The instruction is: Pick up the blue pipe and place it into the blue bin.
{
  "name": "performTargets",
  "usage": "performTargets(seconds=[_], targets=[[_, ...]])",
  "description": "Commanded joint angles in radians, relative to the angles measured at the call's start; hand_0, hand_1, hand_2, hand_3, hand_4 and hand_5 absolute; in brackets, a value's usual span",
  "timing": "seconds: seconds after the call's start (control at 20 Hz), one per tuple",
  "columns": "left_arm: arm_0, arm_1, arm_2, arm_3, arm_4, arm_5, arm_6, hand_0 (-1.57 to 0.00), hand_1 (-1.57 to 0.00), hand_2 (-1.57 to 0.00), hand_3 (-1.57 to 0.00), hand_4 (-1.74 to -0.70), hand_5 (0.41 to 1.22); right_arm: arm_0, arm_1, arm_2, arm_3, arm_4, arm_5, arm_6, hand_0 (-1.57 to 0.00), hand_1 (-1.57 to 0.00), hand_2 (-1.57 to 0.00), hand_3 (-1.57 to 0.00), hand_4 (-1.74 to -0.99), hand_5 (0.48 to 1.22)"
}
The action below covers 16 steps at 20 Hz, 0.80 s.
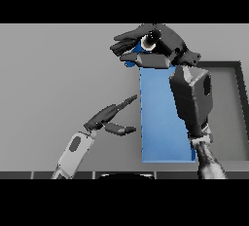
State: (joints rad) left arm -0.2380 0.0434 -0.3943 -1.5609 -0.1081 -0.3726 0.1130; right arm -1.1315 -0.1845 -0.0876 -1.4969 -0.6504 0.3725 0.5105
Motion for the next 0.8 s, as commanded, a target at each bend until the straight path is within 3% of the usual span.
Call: performTargets(seconds=[0.0, 0.2, 0.35, 0.75], targets=[[-0.003, 0.008, 0.009, 0.008, 0.005, -0.006, -0.005, 0.0, 0.0, 0.0, 0.0, -0.89, 0.425, -0.016, -0.011, -0.017, 0.045, 0.021, -0.007, 0.0, -1.57, -1.57, -1.57, -1.57, -1.741, 1.221], [-0.001, 0.011, 0.006, -0.006, -0.004, 0.002, -0.018, 0.0, 0.0, 0.0, 0.0, -0.88, 0.411, -0.011, -0.082, -0.089, 0.228, 0.142, 0.04, -0.07, -1.57, -1.57, -1.57, -1.57, -1.741, 1.221], [0.0, 0.02, 0.003, -0.009, -0.013, 0.0, -0.028, 0.0, 0.0, 0.0, 0.0, -0.87, 0.415, 0.044, -0.109, -0.128, 0.301, 0.179, 0.053, -0.073, -1.57, -1.57, -1.57, -1.57, -1.741, 1.221], [0.011, 0.007, 0.001, -0.011, -0.003, 0.002, -0.011, 0.0, 0.0, 0.0, 0.0, -0.88, 0.423, 0.335, -0.087, -0.13, 0.203, 0.25, 0.042, 0.022, -1.57, -1.57, -1.57, -1.57, -1.741, 1.221]])
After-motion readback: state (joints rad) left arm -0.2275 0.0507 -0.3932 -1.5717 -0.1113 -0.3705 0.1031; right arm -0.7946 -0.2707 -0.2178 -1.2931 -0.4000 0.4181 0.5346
